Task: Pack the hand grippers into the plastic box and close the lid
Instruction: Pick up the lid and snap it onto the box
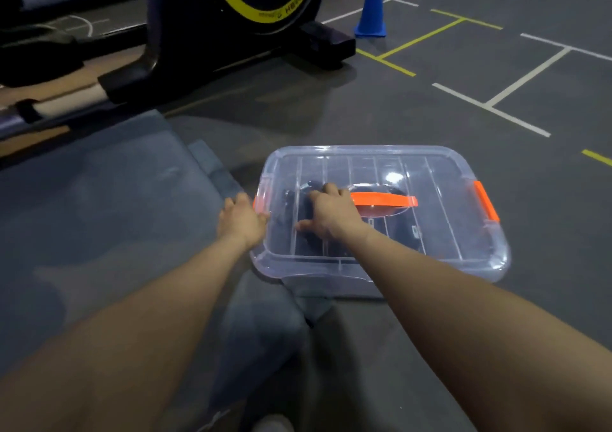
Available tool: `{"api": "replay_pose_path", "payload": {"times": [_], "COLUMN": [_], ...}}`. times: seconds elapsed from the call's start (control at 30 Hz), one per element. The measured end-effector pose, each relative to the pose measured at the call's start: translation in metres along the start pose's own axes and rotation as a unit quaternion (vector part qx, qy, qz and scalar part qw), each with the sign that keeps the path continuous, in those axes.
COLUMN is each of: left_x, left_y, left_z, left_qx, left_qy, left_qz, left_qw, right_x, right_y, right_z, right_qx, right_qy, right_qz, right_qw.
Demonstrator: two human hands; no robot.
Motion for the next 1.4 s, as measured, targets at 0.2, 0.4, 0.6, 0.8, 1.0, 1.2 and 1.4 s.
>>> {"api": "replay_pose_path", "payload": {"times": [0.2,0.4,0.6,0.8,1.0,1.2,1.4], "left_x": [0.015,0.025,0.017,0.01,0.003,-0.046,-0.068], "left_y": [0.023,0.016,0.008,0.003,-0.004,-0.005,0.018], "left_z": [-0.003,-0.01,-0.013,-0.016,-0.016,0.014,0.06], "left_qx": [0.105,-0.01,-0.018,-0.044,0.004,0.016,0.141], "left_qy": [-0.079,-0.124,-0.043,-0.002,0.028,0.201,0.287], "left_qz": [0.228,0.333,0.248,0.182,0.052,-0.069,-0.122], "left_qw": [0.965,0.935,0.968,0.982,0.998,0.977,0.94], "right_x": [-0.001,0.001,0.001,0.001,0.003,-0.021,-0.064], "right_y": [0.009,0.009,0.008,0.008,0.002,-0.008,-0.012], "right_z": [-0.009,-0.013,-0.012,-0.015,-0.006,0.034,0.081], "right_qx": [0.006,0.008,0.017,0.025,0.035,0.064,0.071], "right_qy": [-0.011,-0.006,-0.001,-0.004,-0.007,-0.034,-0.015], "right_qz": [0.055,0.081,0.061,0.059,0.07,0.046,0.035], "right_qw": [0.998,0.997,0.998,0.998,0.997,0.996,0.997]}}
Point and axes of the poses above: each hand's wrist, its own z-axis away from the middle knuckle, its own y-axis out of the palm, x = y × z, the point moved 5 cm from there along -z, towards the middle knuckle, and after that the axes turned 9 degrees about y, right-handed, at the moved point
